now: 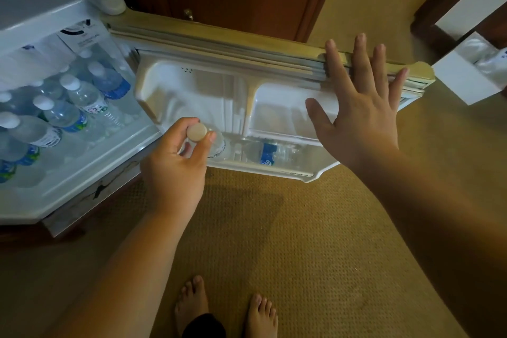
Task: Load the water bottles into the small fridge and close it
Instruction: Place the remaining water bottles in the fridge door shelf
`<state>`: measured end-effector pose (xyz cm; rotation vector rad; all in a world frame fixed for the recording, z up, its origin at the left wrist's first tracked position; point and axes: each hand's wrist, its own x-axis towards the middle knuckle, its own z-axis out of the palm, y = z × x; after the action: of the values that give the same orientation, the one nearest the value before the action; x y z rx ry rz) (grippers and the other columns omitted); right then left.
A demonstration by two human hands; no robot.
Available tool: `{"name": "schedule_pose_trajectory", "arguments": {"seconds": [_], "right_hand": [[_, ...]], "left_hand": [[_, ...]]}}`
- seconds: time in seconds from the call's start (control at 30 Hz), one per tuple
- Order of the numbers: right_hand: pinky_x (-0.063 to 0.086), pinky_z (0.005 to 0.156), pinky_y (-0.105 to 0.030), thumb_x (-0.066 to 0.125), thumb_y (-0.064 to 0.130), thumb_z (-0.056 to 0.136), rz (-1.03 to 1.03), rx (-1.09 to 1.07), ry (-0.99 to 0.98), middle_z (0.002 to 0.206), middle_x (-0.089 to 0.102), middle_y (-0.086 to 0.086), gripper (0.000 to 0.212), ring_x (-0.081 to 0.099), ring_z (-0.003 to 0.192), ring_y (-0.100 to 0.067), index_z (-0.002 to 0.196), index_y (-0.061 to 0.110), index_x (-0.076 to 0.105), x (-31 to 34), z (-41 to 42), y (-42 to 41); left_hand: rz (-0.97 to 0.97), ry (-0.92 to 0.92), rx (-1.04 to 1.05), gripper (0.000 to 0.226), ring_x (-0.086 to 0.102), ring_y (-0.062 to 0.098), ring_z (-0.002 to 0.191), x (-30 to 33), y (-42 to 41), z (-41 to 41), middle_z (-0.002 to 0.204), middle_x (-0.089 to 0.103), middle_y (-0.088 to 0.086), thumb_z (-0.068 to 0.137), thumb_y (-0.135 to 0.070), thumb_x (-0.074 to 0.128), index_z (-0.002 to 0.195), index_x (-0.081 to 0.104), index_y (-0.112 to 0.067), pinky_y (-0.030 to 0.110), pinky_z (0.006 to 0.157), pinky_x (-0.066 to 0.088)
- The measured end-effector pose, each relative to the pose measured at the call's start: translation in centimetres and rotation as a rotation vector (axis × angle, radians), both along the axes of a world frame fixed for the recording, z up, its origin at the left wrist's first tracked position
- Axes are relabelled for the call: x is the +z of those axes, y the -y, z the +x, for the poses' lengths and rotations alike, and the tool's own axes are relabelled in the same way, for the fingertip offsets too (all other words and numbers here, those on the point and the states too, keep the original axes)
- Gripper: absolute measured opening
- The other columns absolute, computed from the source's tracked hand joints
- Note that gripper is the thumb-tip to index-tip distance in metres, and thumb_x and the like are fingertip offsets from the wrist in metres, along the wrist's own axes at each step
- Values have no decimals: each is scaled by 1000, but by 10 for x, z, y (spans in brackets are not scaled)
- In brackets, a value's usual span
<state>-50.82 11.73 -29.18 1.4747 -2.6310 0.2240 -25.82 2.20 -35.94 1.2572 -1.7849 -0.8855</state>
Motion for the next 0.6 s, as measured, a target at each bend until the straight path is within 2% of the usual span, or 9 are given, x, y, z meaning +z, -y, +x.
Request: {"name": "schedule_pose_trajectory", "arguments": {"seconds": [0.07, 0.1, 0.17, 0.2, 0.27, 0.33, 0.4, 0.47, 0.6], "right_hand": [[1, 125, -63, 47, 48, 105, -154, 68, -11, 172, 10, -12, 68, 4, 159, -36, 164, 29, 20, 1, 12, -6], [10, 125, -60, 53, 39, 104, -271, 161, -10, 169, 22, -17, 63, 16, 157, -38, 161, 20, 33, 0, 22, -10], [34, 116, -50, 63, 21, 98, -434, 401, 49, 149, 50, -23, 47, 46, 139, -38, 142, 6, 58, -11, 48, -17], [44, 106, -46, 65, 15, 95, -433, 506, 108, 137, 60, -21, 39, 55, 126, -35, 133, 4, 66, -21, 61, -22], [52, 89, -42, 62, 12, 96, -288, 649, 251, 120, 67, -13, 32, 62, 108, -29, 127, 6, 70, -50, 85, -28], [55, 85, -43, 56, 20, 100, -38, 639, 377, 119, 67, -6, 37, 61, 108, -25, 135, 13, 64, -81, 98, -25], [53, 98, -47, 47, 31, 105, 231, 475, 460, 136, 61, -2, 44, 54, 125, -24, 149, 24, 50, -107, 104, -11], [43, 112, -46, 40, 35, 108, 427, 338, 512, 153, 49, 1, 48, 42, 141, -23, 156, 30, 38, -132, 106, 6], [42, 111, -47, 45, 24, 106, 456, 294, 430, 151, 51, -4, 48, 44, 141, -27, 153, 24, 42, -177, 105, 35]], "left_hand": [[9, -30, 7, 18, 72, 1, 94, 6, -6, 11, 98, 75, -12, 95, -27, 78, 109, 76, -17, 18, 87, 59], [17, -45, 9, 17, 72, -1, 98, 8, -10, 16, 100, 74, -14, 95, -26, 78, 110, 75, -19, 18, 88, 59], [53, -81, 12, 18, 72, -3, 101, 10, -19, 26, 103, 73, -18, 94, -24, 78, 111, 73, -25, 19, 88, 59], [69, -92, 13, 19, 72, -4, 102, 10, -23, 31, 104, 73, -19, 94, -24, 78, 112, 72, -27, 17, 87, 59], [84, -84, 23, 22, 71, -7, 105, 10, -31, 40, 106, 72, -22, 93, -25, 78, 114, 72, -28, 9, 82, 56], [109, -91, 56, 24, 70, -4, 108, 7, -38, 47, 106, 73, -19, 92, -24, 79, 115, 73, -27, 4, 78, 53], [143, -127, 90, 24, 71, -4, 106, 2, -46, 53, 104, 74, -22, 90, -22, 80, 113, 73, -29, 4, 78, 52], [162, -132, 103, 25, 72, -6, 102, -4, -54, 60, 101, 73, -31, 90, -24, 80, 111, 73, -34, 8, 78, 55], [179, -94, 124, 25, 74, 0, 103, -19, -65, 79, 109, 77, -15, 90, -26, 79, 115, 77, -22, 18, 80, 61]]}}
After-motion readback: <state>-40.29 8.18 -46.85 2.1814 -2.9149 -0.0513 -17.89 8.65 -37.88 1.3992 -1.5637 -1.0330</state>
